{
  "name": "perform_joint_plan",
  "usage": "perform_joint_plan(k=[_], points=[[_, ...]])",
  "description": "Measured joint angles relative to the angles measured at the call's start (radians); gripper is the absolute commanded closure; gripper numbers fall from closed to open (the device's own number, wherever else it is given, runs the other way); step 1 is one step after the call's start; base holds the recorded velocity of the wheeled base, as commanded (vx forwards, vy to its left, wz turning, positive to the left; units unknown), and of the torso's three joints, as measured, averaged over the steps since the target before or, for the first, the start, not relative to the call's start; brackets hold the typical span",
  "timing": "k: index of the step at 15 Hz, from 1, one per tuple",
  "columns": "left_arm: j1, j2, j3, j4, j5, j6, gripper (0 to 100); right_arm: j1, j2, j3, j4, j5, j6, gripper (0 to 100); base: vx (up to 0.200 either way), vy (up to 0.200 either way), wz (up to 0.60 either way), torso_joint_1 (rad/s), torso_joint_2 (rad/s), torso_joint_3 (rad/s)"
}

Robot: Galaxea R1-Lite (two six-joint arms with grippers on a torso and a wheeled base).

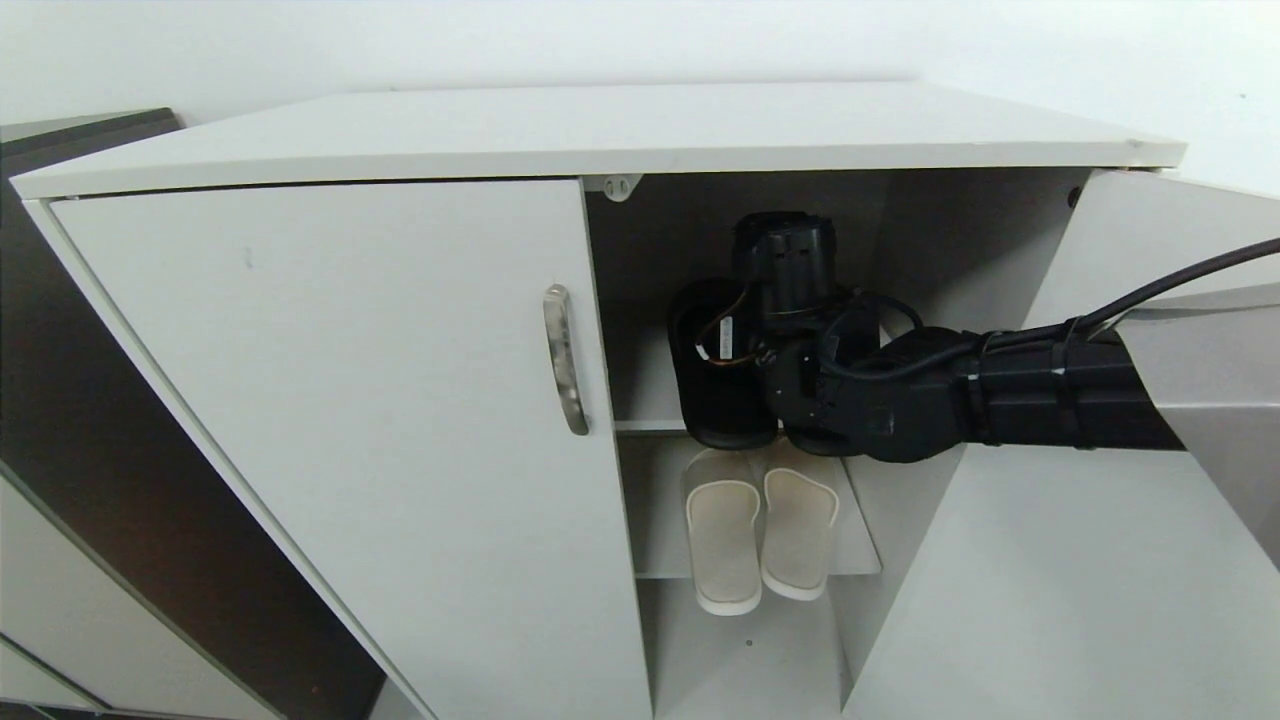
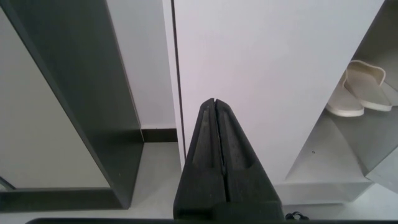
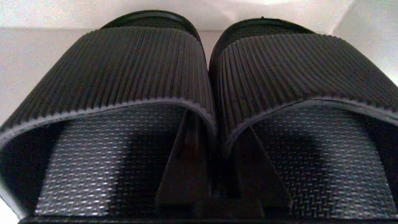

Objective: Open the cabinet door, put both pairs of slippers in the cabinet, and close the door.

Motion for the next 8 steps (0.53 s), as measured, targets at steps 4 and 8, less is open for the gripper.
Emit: perform_joint_plan(k=[4, 8], points=[[0.000, 0.000, 0.000, 0.000, 0.000, 0.000, 100, -0.002, 0.005, -0.001, -0.001, 0.001, 0.001, 100, 0.000, 0.000, 0.00, 0.000, 0.00, 0.000], [0.000, 0.000, 0.000, 0.000, 0.000, 0.000, 100, -0.002, 0.010, 0.001, -0.001, 0.001, 0.002, 100, 0.000, 0.000, 0.00, 0.000, 0.00, 0.000]])
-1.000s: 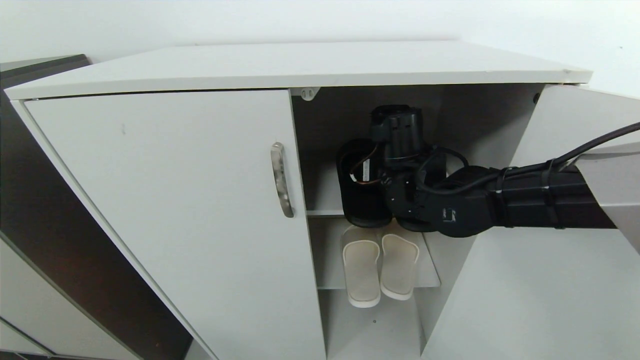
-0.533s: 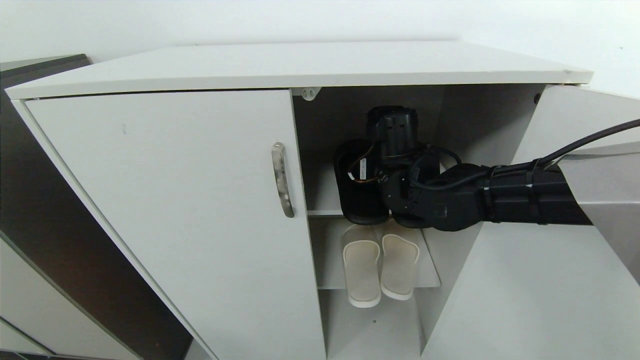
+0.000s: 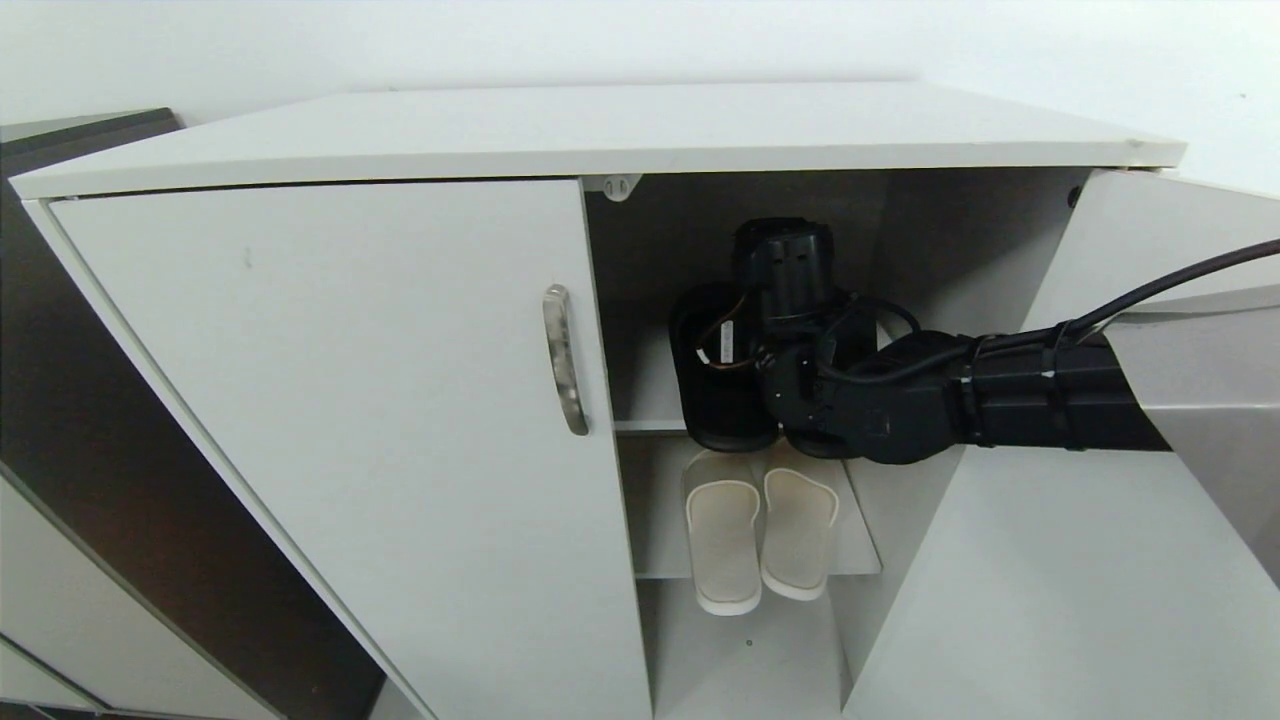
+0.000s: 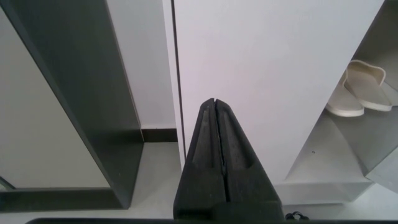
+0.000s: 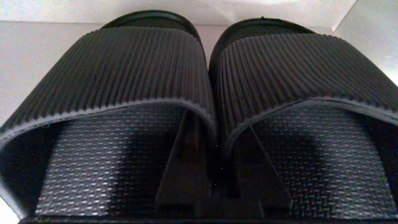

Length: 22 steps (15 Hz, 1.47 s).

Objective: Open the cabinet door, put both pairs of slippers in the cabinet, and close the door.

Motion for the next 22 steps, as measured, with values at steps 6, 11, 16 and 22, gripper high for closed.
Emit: perform_joint_plan(k=[6, 11, 16, 22], points=[[0.000, 0.000, 0.000, 0.000, 0.000, 0.000, 100, 0.000, 0.006, 0.004, 0.000, -0.001, 0.003, 0, 0.000, 0.000, 0.00, 0.000, 0.00, 0.000], [0.000, 0.000, 0.000, 0.000, 0.001, 0.000, 100, 0.014, -0.023, 0.074, -0.010, -0.004, 0.005, 0, 0.000, 0.000, 0.00, 0.000, 0.00, 0.000], [0.000, 0.000, 0.000, 0.000, 0.001, 0.000, 100, 0.049, -0.115, 0.198, -0.032, -0.011, 0.007, 0, 0.000, 0.000, 0.00, 0.000, 0.00, 0.000], [0.000, 0.000, 0.000, 0.000, 0.001, 0.000, 100, 0.106, -0.244, 0.421, -0.149, -0.012, 0.006, 0, 0.000, 0.000, 0.00, 0.000, 0.00, 0.000]])
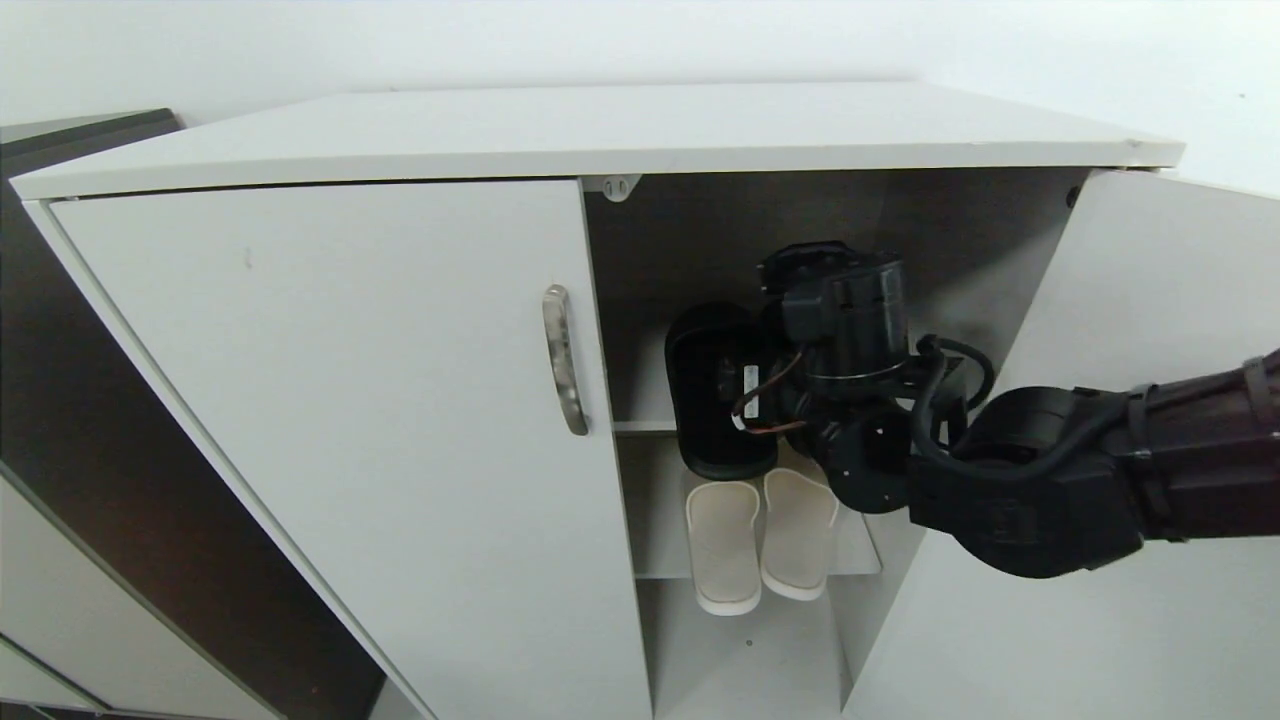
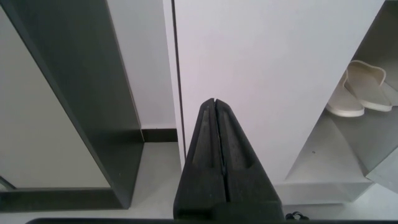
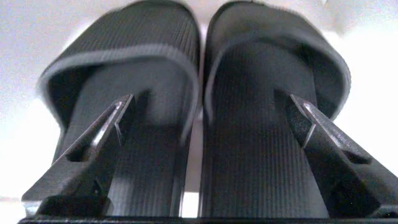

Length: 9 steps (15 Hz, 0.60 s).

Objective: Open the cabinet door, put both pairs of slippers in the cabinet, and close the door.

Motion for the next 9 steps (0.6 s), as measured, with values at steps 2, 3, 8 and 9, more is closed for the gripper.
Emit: perform_joint_plan(k=[2, 3, 8, 9], points=[[0.000, 0.000, 0.000, 0.000, 0.000, 0.000, 100, 0.030, -0.057, 0.096, -0.047, 0.000, -0.002, 100, 0.000, 0.000, 0.00, 0.000, 0.00, 0.000], [0.000, 0.000, 0.000, -0.001, 0.000, 0.000, 100, 0.044, -0.086, 0.132, -0.071, 0.001, -0.003, 100, 0.000, 0.000, 0.00, 0.000, 0.00, 0.000], [0.000, 0.000, 0.000, 0.000, -0.001, 0.000, 100, 0.111, -0.233, 0.309, -0.107, 0.006, -0.003, 100, 0.000, 0.000, 0.00, 0.000, 0.00, 0.000], [0.000, 0.000, 0.000, 0.000, -0.001, 0.000, 100, 0.126, -0.261, 0.336, -0.107, 0.008, -0.004, 100, 0.000, 0.000, 0.00, 0.000, 0.00, 0.000]])
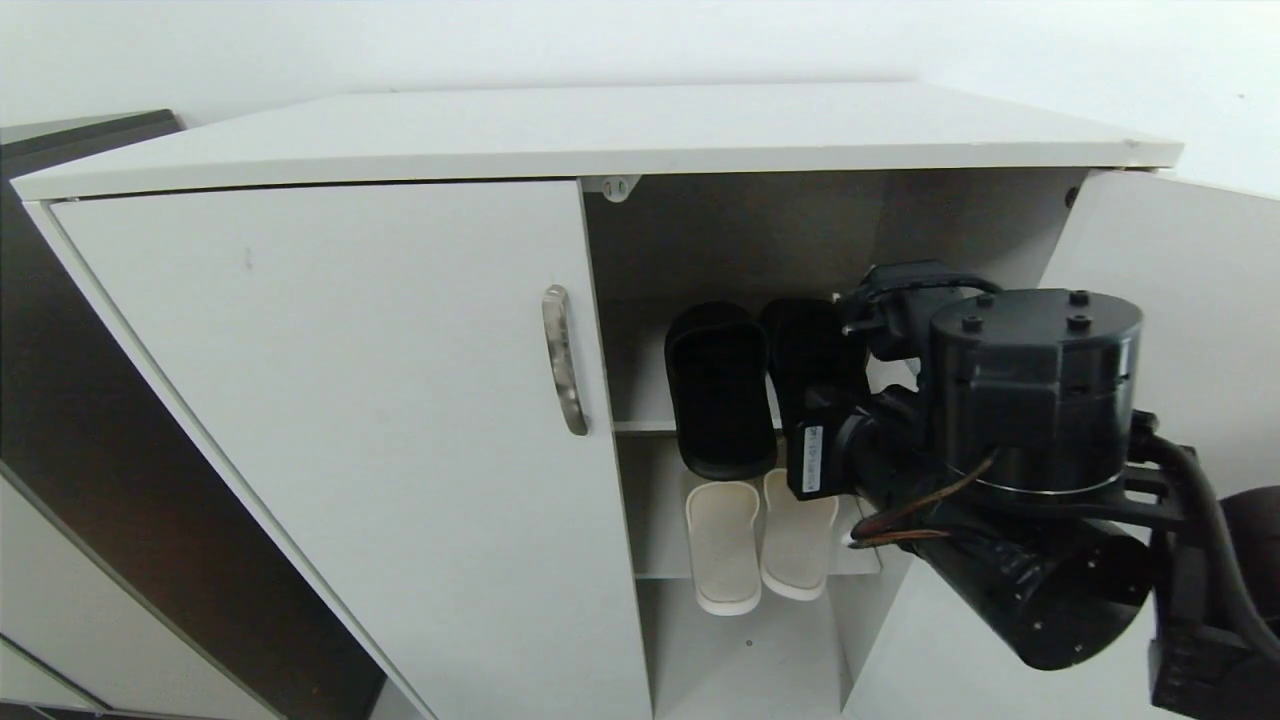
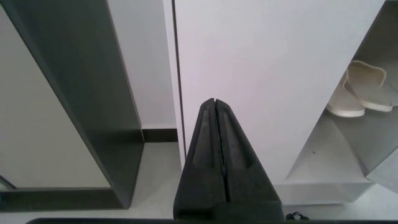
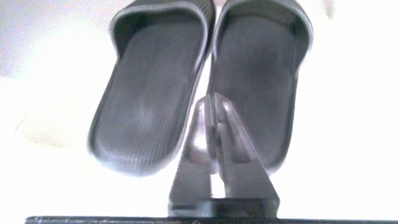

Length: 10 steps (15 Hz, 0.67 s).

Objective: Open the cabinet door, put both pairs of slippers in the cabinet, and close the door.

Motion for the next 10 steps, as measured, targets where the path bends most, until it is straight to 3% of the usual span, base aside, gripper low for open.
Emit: perform_joint_plan(k=[9, 10], points=[[0.000, 0.000, 0.000, 0.000, 0.000, 0.000, 100, 0.017, -0.050, 0.052, -0.001, 0.001, -0.002, 100, 0.000, 0.000, 0.00, 0.000, 0.00, 0.000], [0.000, 0.000, 0.000, 0.000, 0.000, 0.000, 100, 0.017, -0.050, 0.053, 0.000, 0.001, -0.002, 100, -0.200, 0.000, 0.00, -0.002, 0.01, 0.007]])
